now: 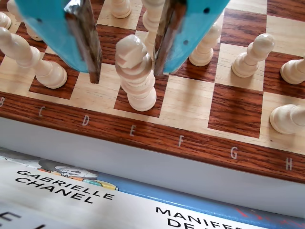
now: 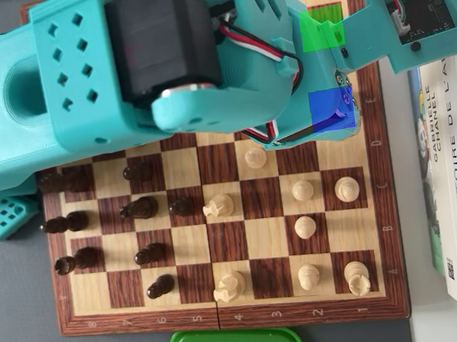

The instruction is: Play chess

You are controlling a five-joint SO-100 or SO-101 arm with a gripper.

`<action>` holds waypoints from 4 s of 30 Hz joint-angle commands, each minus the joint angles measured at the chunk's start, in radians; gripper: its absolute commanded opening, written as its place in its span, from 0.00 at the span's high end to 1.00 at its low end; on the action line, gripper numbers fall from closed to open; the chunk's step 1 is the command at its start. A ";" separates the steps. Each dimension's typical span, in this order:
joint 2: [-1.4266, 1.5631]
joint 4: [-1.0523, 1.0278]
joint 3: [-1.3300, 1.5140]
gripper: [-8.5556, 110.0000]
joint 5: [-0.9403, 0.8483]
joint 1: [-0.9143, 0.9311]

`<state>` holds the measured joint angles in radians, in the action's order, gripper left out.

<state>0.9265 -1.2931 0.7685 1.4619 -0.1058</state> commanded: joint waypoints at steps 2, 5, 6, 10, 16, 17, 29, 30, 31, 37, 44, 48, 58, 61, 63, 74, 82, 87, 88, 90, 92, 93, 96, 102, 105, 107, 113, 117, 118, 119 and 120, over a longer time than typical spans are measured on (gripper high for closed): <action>-0.006 0.000 -0.034 0.79 -0.008 0.003; -0.035 0.008 -0.043 0.79 -0.006 0.003; -0.037 0.006 -0.044 0.79 -0.006 0.003; -0.026 -0.003 -0.057 0.79 -0.006 0.008; -0.020 0.005 -0.063 0.79 -0.006 0.014; -0.018 0.005 -0.064 0.79 -0.006 0.014; -0.015 0.008 -0.066 0.88 -0.006 0.015; -0.015 0.008 -0.066 0.89 -0.006 0.015; -0.015 0.008 -0.066 0.89 -0.006 0.017; -0.015 0.008 -0.066 0.90 -0.008 0.029; -0.008 0.005 -0.063 0.89 -0.044 0.031; 0.071 0.006 -0.009 0.89 -0.044 0.029; 0.179 0.006 0.095 0.89 -0.040 0.011; 0.179 0.003 0.104 0.89 -0.038 -0.006; 0.181 -0.003 0.104 0.89 -0.038 -0.020; 0.311 0.025 0.244 0.89 -0.037 -0.092; 0.310 0.077 0.244 0.89 0.000 -0.161; 0.308 0.077 0.244 0.89 0.011 -0.195; 0.304 0.077 0.244 0.89 0.011 -0.198; 0.272 0.077 0.236 0.89 0.011 -0.202; 0.238 0.078 0.222 0.89 0.011 -0.202; 0.222 0.077 0.210 0.89 0.011 -0.204; 0.192 0.071 0.181 0.89 0.008 -0.204; 0.147 0.077 0.140 0.89 0.006 -0.204; 0.120 0.075 0.120 0.89 0.006 -0.204; 0.104 0.075 0.106 0.89 0.003 -0.204; 0.074 0.071 0.069 0.89 0.002 -0.204; 0.071 0.071 0.069 0.89 0.002 -0.198; 0.066 0.074 0.069 0.89 0.000 -0.196; 0.061 0.075 0.069 0.89 0.000 -0.195; 0.057 0.077 0.069 0.89 0.000 -0.193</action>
<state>0.9741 -1.2287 0.8882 1.4680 -0.3083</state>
